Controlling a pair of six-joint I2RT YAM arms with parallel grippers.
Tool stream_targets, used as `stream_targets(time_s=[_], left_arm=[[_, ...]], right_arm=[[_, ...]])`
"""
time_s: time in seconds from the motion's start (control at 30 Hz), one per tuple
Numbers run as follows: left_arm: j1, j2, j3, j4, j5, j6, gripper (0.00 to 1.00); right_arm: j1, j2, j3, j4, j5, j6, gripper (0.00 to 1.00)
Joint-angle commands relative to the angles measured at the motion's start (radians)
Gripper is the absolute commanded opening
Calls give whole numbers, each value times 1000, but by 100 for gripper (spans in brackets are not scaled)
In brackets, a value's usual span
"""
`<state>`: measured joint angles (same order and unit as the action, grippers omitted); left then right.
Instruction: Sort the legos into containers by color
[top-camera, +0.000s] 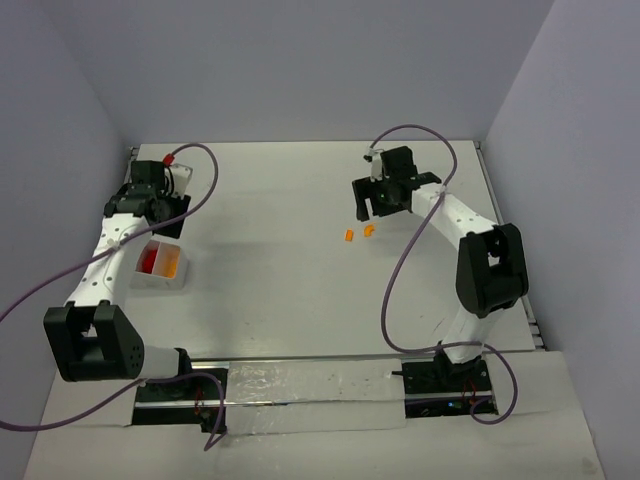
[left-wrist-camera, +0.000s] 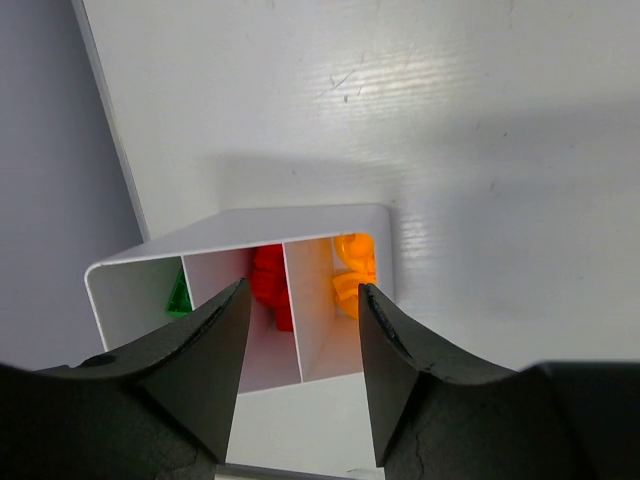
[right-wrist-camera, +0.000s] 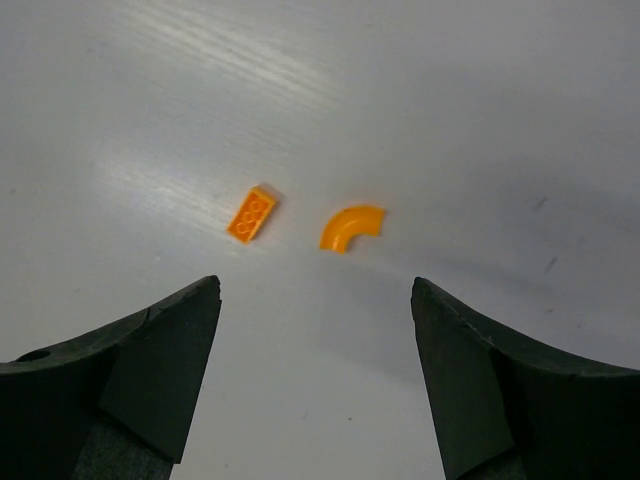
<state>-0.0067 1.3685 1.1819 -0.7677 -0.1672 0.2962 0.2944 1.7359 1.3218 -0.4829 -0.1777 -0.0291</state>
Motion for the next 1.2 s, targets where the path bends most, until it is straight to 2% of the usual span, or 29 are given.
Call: stream_targets(time_s=[0.0,0.07,0.33,0.9,1.07,1.17], left_arm=[[4,-2,70,-22,72,-47,56],[4,3,72,-22,82,-61,56],[4,4,71,-16,98,-80,56],[4,1,59,-10,103,-85,56],[4,-2,57,-7,103,-83,56],[4,-3,53,-2,101,-81,56]], right_arm=[[-32,62,62,-33,154,107,80],[-32,84,67,-47,171,129,77],[-26,129,68,-61,232,239,76],[49,258,125,-75,236,254,76],[51,287,130,-83,233,257,71],[51,295,119,-80,230,256,64]])
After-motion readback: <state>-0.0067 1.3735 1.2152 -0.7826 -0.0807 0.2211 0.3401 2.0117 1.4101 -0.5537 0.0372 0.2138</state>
